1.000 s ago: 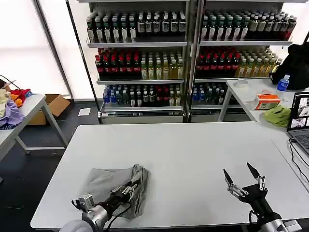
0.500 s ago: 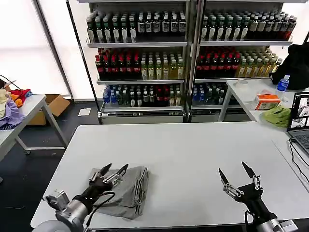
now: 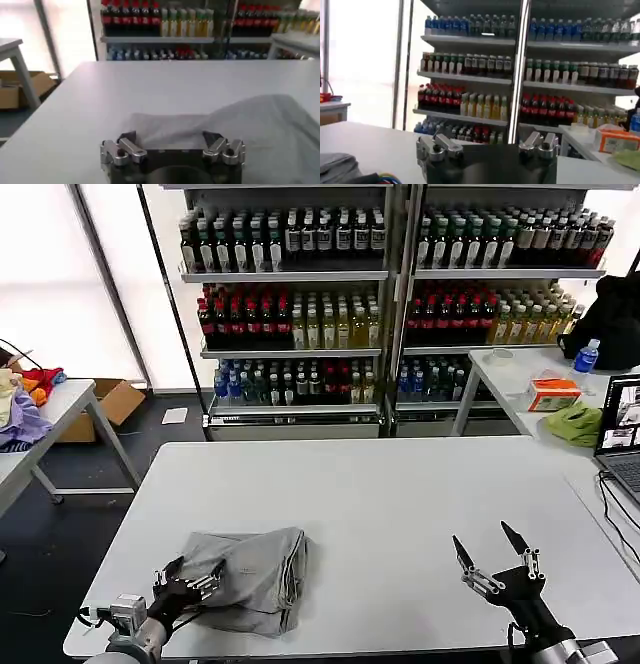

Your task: Fold and organize the clothes.

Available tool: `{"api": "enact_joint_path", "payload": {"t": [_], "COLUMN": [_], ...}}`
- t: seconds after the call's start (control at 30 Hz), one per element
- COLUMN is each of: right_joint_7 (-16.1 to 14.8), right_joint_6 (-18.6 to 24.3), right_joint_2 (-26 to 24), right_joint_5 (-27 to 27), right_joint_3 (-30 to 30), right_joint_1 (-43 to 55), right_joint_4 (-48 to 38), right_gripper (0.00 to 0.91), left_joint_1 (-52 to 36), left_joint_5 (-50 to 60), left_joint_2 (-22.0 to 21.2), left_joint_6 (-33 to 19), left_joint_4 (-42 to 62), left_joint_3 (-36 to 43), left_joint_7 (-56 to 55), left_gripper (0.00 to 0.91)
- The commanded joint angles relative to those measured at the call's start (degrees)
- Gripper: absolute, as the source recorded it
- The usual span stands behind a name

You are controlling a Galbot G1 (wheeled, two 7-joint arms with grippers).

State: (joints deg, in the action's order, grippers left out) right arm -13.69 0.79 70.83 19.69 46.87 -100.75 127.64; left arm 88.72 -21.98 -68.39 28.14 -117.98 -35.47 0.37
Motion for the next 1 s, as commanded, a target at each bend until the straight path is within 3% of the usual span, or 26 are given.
{"api": "enact_joint_path", "payload": {"t": [0.03, 0.27, 0.3, 0.33, 0.4, 0.43, 0.5, 0.83, 1.0], "right_joint_7": [0.0, -0.2, -0.2, -0.2, -0.3, -0.3, -0.3, -0.5, -0.5], "right_joint_6": [0.0, -0.1, -0.1, -0.2, -0.1, -0.1, -0.1, 0.1, 0.1], "right_joint_2": [0.1, 0.6, 0.6, 0.6, 0.6, 0.5, 0.5, 0.4, 0.5], "right_joint_5": [0.1, -0.4, -0.4, -0.4, -0.4, -0.3, -0.3, 0.0, 0.0], "right_joint_3": [-0.2, -1.5, -1.5, -1.5, -1.3, -1.1, -0.8, -0.9, -1.0], "right_joint_1": [0.1, 0.4, 0.4, 0.4, 0.2, 0.1, 0.0, -0.1, -0.1], "right_joint_4": [-0.2, 0.1, 0.2, 0.3, 0.5, 0.5, 0.7, 0.7, 0.7], "right_gripper": [0.907, 0.907, 0.907, 0.907, 0.907, 0.907, 0.907, 0.907, 0.907], "left_joint_1": [0.4, 1.0, 0.9, 0.8, 0.4, 0.1, -0.1, -0.3, -1.0], "left_joint_5": [7.0, 6.9, 6.9, 6.9, 6.7, 6.4, 5.8, -4.7, -15.9], "left_joint_2": [2.0, 1.4, 0.9, 0.6, 0.2, 0.2, 0.3, 1.3, 1.6], "left_joint_6": [-1.5, -1.7, -1.7, -1.7, -1.7, -1.7, -1.7, 1.6, 3.0], "left_joint_4": [4.8, 5.9, 6.0, 6.0, 6.1, 6.1, 6.1, 6.1, 4.3], "left_joint_3": [-3.1, -1.9, -1.6, -1.2, -0.9, -0.8, -0.8, -2.0, -3.7], "left_joint_7": [-0.2, 0.3, 0.6, 0.7, 1.0, 1.1, 1.6, 2.6, 0.5], "left_gripper": [0.907, 0.907, 0.846, 0.665, 0.403, 0.202, 0.020, 0.010, 0.010]}}
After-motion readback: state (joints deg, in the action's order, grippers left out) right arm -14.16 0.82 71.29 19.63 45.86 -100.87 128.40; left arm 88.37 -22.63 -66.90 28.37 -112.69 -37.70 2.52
